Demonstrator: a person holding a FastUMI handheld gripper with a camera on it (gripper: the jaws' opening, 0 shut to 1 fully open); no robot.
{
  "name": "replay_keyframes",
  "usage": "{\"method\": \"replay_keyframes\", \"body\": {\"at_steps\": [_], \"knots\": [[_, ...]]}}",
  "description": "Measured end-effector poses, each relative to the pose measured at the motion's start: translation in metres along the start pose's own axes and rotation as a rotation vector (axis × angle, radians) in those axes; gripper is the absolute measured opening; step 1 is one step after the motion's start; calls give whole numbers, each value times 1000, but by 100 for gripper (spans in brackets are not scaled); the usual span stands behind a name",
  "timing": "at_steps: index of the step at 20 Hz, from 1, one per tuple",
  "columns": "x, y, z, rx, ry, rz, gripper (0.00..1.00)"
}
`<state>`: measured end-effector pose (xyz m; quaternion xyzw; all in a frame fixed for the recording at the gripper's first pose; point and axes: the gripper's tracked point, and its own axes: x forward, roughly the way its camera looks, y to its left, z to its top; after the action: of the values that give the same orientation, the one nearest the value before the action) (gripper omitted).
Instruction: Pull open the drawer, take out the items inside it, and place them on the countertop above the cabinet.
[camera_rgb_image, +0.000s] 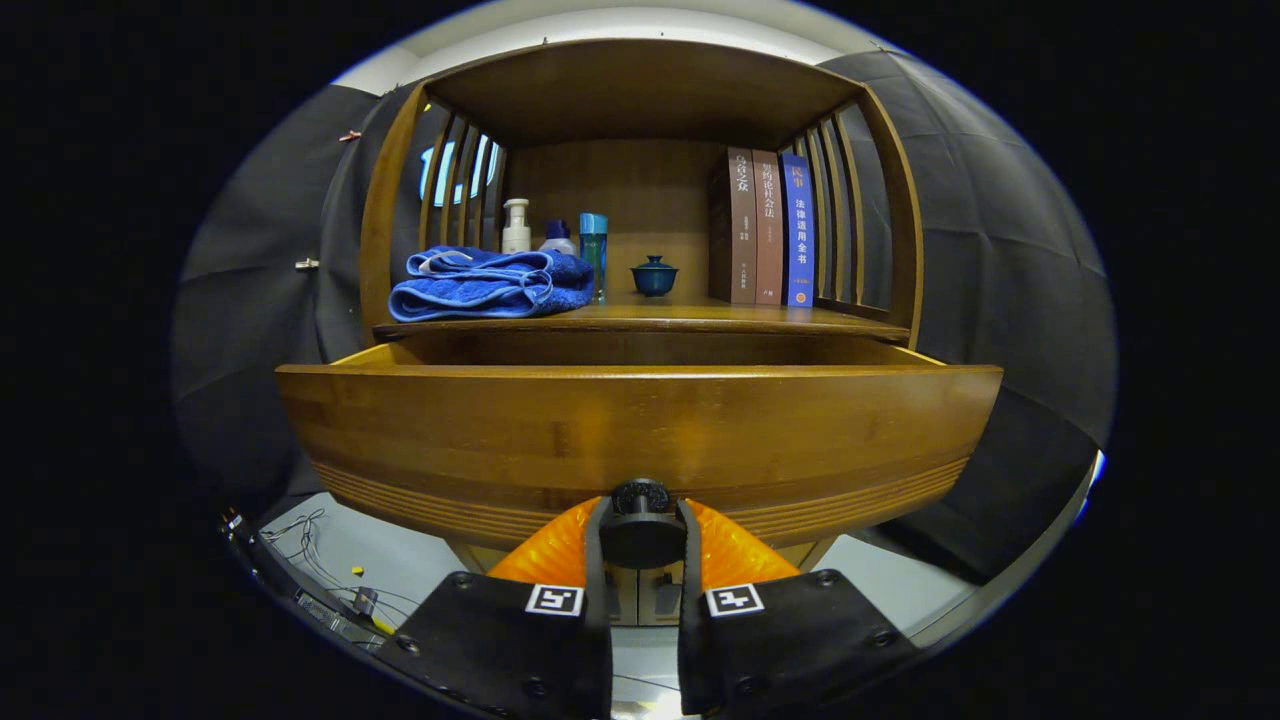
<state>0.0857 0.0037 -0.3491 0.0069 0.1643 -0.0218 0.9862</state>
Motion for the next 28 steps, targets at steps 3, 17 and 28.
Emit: {"method": "replay_keyframes", "body": {"at_steps": [3, 17, 28], "knots": [[-13, -1, -4, -7, -2, 5, 30], [-47, -1, -28, -88, 14, 43, 81], [-122, -9, 94, 10, -135, 165, 99]]}}
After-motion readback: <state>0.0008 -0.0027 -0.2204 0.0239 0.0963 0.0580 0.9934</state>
